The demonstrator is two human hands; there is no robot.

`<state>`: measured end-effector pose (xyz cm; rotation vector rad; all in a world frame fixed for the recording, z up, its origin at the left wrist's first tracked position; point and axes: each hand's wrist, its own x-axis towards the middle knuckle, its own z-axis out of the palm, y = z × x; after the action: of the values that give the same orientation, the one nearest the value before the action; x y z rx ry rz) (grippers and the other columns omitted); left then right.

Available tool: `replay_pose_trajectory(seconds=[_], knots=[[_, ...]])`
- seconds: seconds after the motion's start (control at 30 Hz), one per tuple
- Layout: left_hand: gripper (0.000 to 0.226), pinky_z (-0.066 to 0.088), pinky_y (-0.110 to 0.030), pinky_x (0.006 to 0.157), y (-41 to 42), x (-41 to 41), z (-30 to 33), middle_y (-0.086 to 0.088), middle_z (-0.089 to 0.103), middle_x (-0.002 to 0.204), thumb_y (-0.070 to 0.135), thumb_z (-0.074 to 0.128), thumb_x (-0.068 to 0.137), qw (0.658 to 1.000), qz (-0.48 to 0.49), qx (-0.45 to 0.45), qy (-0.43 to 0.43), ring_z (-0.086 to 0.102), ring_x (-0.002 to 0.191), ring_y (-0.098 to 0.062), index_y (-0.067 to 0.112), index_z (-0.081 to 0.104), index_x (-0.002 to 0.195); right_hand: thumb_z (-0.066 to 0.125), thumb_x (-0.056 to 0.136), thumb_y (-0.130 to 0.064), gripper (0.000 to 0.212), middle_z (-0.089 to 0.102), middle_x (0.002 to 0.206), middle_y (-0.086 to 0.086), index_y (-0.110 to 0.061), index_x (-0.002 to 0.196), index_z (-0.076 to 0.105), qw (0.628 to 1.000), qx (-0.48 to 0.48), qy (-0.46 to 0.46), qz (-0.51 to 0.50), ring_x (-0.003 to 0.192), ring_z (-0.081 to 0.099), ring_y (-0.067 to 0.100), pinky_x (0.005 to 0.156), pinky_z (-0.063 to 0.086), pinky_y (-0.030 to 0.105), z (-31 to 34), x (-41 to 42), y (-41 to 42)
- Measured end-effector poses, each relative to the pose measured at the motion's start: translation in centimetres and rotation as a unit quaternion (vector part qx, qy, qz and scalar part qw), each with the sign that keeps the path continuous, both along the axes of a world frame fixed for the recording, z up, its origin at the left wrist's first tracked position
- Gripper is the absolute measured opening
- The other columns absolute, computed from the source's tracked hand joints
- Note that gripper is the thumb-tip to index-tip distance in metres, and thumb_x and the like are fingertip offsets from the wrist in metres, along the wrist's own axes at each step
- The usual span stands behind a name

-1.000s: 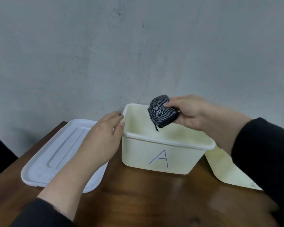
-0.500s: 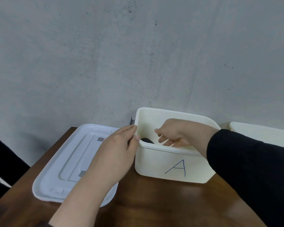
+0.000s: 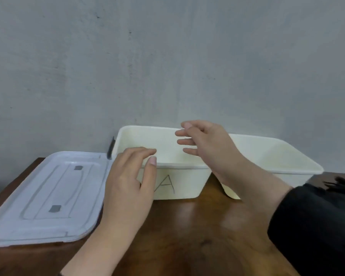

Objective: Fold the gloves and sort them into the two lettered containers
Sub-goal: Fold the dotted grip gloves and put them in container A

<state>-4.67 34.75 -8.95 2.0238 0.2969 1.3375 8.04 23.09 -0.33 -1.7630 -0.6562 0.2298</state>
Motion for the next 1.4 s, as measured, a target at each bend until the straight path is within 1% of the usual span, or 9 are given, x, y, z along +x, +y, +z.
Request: replay_pose_trajectory(seconds=[0.2,0.33,0.43,0.63,0.83,0.97,1.1,1.2,1.4], knots=[[0.024,0.044,-0.022,0.096,-12.5,2.3,-6.7,0.029,0.054,0.112,0.035,0.048,0.099,0.964,-0.164,-0.053,0.202,0.053,0.108,0.004,0.036,0.061,0.119,0.053,0.102,-0.039,0.021,0.069,0.103,-0.023,-0.039,0.12,0.064,0.972,-0.173,-0.101,-0.124,0.099,0.061,-0.009,0.086,0.051,0.016,-11.4,-3.8,-15.6],[0.026,0.04,-0.012,0.09,-19.2,3.5,-8.6,0.026,0.055,0.114,0.035,0.046,0.102,0.927,-0.216,-0.095,0.29,0.053,0.106,0.007,0.038,0.056,0.126,0.055,0.102,-0.033,0.026,0.064,0.115,-0.025,-0.033,0.127,0.064,0.94,-0.263,-0.147,-0.16,0.111,0.055,-0.011,0.098,0.045,0.013,-16.5,-4.5,-24.6],[0.025,0.043,-0.018,0.092,-22.4,4.7,-8.9,0.022,0.059,0.115,0.033,0.046,0.102,0.927,-0.22,-0.083,0.293,0.055,0.109,0.003,0.036,0.058,0.123,0.053,0.104,-0.033,0.028,0.063,0.118,-0.024,-0.031,0.129,0.064,0.937,-0.251,-0.168,-0.177,0.114,0.054,-0.01,0.097,0.04,0.006,-17.0,-4.2,-27.6],[0.024,0.042,-0.018,0.086,-26.6,6.3,-9.0,0.018,0.062,0.118,0.03,0.045,0.103,0.929,-0.219,-0.075,0.289,0.055,0.105,0.001,0.035,0.06,0.121,0.052,0.104,-0.032,0.027,0.065,0.116,-0.022,-0.03,0.129,0.063,0.954,-0.144,-0.159,-0.21,0.112,0.058,-0.006,0.097,0.051,0.021,-17.2,-4.5,-30.2],[0.023,0.036,-0.004,0.074,-27.6,6.7,-9.1,0.026,0.059,0.107,0.033,0.049,0.101,0.928,-0.243,-0.055,0.277,0.052,0.097,0.013,0.038,0.059,0.121,0.059,0.1,-0.022,0.027,0.066,0.11,-0.011,-0.022,0.126,0.064,0.92,-0.134,-0.28,-0.241,0.105,0.059,0.005,0.096,0.049,0.025,-11.2,-0.3,-35.1],[0.023,0.04,-0.007,0.078,-27.7,7.5,-8.8,0.027,0.058,0.104,0.032,0.05,0.1,0.937,-0.238,-0.059,0.25,0.055,0.098,0.009,0.036,0.061,0.12,0.06,0.098,-0.026,0.033,0.063,0.127,0.002,-0.017,0.129,0.062,0.84,-0.285,-0.354,-0.295,0.12,0.055,0.025,0.102,0.044,0.049,-6.3,6.6,-38.2],[0.026,0.05,-0.022,0.087,-27.5,7.7,-8.7,0.026,0.059,0.105,0.032,0.05,0.1,0.941,-0.239,-0.037,0.235,0.057,0.099,0.004,0.034,0.06,0.124,0.06,0.097,-0.043,0.05,0.051,0.147,0.003,-0.022,0.142,0.052,0.776,-0.492,-0.244,-0.31,0.132,0.048,0.031,0.107,0.038,0.051,-3.8,12.1,-40.8],[0.028,0.048,-0.018,0.085,-26.9,7.7,-8.7,0.03,0.057,0.105,0.033,0.049,0.099,0.941,-0.241,-0.037,0.233,0.056,0.101,0.006,0.038,0.057,0.126,0.059,0.095,-0.051,0.038,0.064,0.123,0.005,-0.024,0.12,0.062,0.754,-0.563,-0.172,-0.291,0.115,0.057,0.032,0.097,0.04,0.047,-4.1,14.5,-41.8],[0.026,0.05,-0.02,0.089,-26.7,7.9,-8.9,0.03,0.059,0.104,0.032,0.051,0.099,0.942,-0.247,-0.053,0.22,0.055,0.103,0.008,0.038,0.059,0.123,0.044,0.103,-0.037,0.027,0.065,0.095,0.004,-0.022,0.091,0.064,0.763,-0.512,-0.194,-0.343,0.093,0.057,0.032,0.087,0.041,0.043,-4.2,16.3,-41.7]])
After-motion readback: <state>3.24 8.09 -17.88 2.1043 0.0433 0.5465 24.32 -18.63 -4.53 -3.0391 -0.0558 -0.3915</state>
